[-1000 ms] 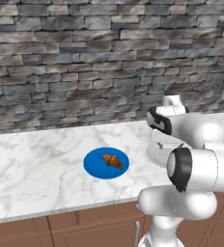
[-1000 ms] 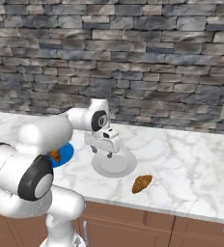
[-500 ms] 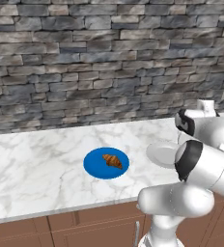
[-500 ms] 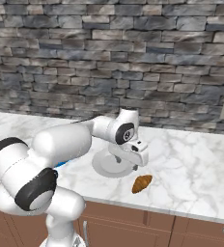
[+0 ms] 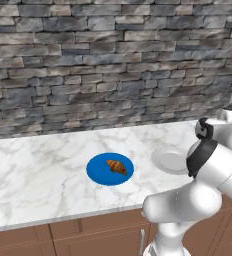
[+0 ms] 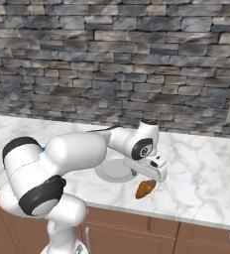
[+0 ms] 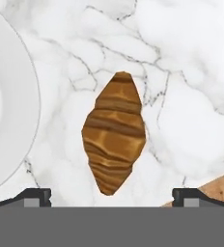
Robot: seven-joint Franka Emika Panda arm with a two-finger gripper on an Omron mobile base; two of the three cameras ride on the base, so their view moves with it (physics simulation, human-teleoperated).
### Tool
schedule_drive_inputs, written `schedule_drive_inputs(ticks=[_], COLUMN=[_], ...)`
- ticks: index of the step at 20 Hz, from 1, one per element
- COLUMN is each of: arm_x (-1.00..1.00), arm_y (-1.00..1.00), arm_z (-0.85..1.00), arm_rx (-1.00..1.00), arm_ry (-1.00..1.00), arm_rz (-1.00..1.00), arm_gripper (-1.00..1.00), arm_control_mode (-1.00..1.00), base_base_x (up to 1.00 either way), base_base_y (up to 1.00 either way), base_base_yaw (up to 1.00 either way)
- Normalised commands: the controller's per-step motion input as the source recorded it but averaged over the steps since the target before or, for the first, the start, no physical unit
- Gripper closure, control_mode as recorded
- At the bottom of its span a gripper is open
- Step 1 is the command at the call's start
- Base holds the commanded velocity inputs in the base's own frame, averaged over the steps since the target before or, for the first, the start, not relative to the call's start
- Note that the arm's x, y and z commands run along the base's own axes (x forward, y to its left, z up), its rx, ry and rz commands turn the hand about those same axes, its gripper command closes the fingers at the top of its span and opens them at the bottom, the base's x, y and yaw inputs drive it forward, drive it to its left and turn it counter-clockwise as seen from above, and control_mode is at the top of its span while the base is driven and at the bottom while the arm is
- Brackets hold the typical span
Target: Place the pastries on the plates.
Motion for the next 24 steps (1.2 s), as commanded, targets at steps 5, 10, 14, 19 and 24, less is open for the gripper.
schedule_drive_inputs(ticks=[5,10,14,19,24], arm_x=[-0.01,0.0,0.0,0.03,0.02], arm_y=[-0.13,0.0,0.0,0.0,0.0], arm_z=[-0.16,-0.43,-0.44,-0.19,-0.09], arm_rx=[0.03,0.0,0.0,0.0,0.0], arm_ry=[-0.07,-0.05,0.0,-0.04,-0.09], arm_rz=[0.0,0.0,0.0,0.0,0.0], arm_gripper=[-1.0,-1.0,-1.0,-1.0,1.0], arm_control_mode=[-1.0,-1.0,-1.0,-1.0,-1.0], base_base_x=[0.0,0.0,0.0,0.0,0.0], base_base_y=[0.0,0.0,0.0,0.0,0.0], base_base_yaw=[0.0,0.0,0.0,0.0,0.0])
